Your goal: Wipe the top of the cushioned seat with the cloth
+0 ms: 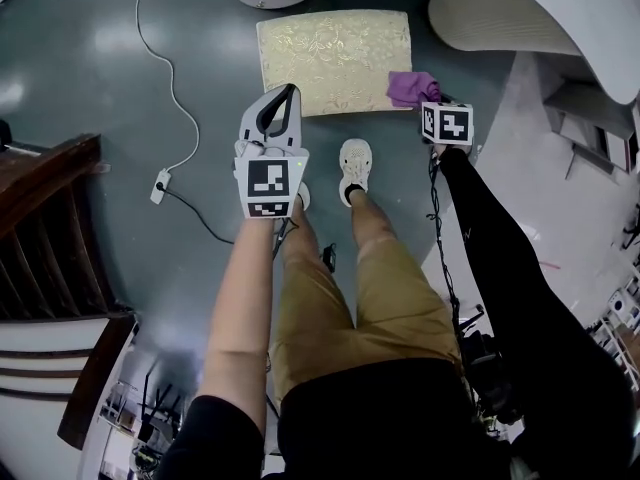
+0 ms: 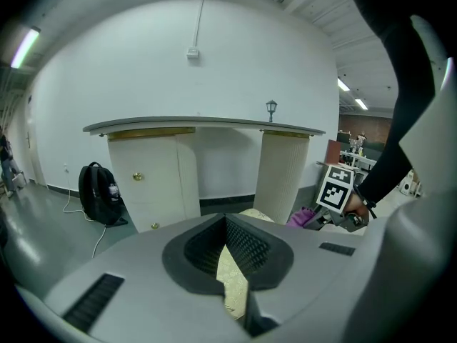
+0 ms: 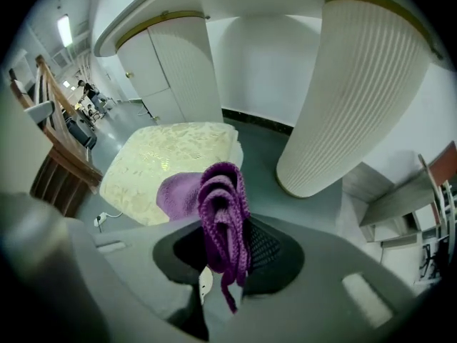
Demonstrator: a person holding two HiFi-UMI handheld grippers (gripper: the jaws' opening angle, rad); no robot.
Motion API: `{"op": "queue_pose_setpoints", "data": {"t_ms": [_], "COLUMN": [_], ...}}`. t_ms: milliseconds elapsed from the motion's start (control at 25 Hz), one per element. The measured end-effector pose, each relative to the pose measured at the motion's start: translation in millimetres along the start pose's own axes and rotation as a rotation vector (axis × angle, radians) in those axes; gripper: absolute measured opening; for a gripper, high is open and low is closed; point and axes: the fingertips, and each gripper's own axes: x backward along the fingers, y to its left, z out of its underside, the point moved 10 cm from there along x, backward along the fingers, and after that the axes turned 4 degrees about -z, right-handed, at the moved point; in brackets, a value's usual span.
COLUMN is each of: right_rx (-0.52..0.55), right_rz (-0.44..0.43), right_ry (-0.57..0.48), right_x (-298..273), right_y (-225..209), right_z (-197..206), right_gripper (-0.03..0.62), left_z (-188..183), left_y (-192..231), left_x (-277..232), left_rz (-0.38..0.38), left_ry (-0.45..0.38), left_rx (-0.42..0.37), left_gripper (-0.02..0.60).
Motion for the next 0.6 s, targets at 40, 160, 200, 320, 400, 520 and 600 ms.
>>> {"op": "queue_pose_setpoints", "data": {"t_ms": [40,160,200,320,400,520,600], "right_rx": [-0.005,-0.029,-0.037,-0.050,-0.058,-0.066,-0.068], "right_rz": [0.007,0.038,0.053,0.076,0.082,0.082,0.073], "right_ry": [-0.008,-0.028,-0.034,-0.065,-0.079,-0.101,-0.123], "right_x": [3,8,10,17,19,21,21], "right_y": [-7,-30,-38,-50,-50,-48,-41], "right_z": [1,9,11,16,19,25,24], "right_gripper": [0.089,0.089,0.089,0.089,0.089,0.089,0.089], "left_z": [-1,-2,-4,-7,-5,0,2], "left_y": [-4,-13,-17,-23,-23,-22,-16], "left_x": [-1,-5,-8,-10,-8,-4,-1], "left_rz": [0.000,0.000,0.004,0.020,0.025,0.031,0.026], "left_ry": [0.001,0.013,0.014,0.012,0.012,0.017,0.013], "left_rx": [-0.003,-0.006,-0.006,-0.015,-0.023,-0.030,-0.031], "left_gripper": [0.008,0.008,0.008,0.008,0.008,0.008,0.008]}}
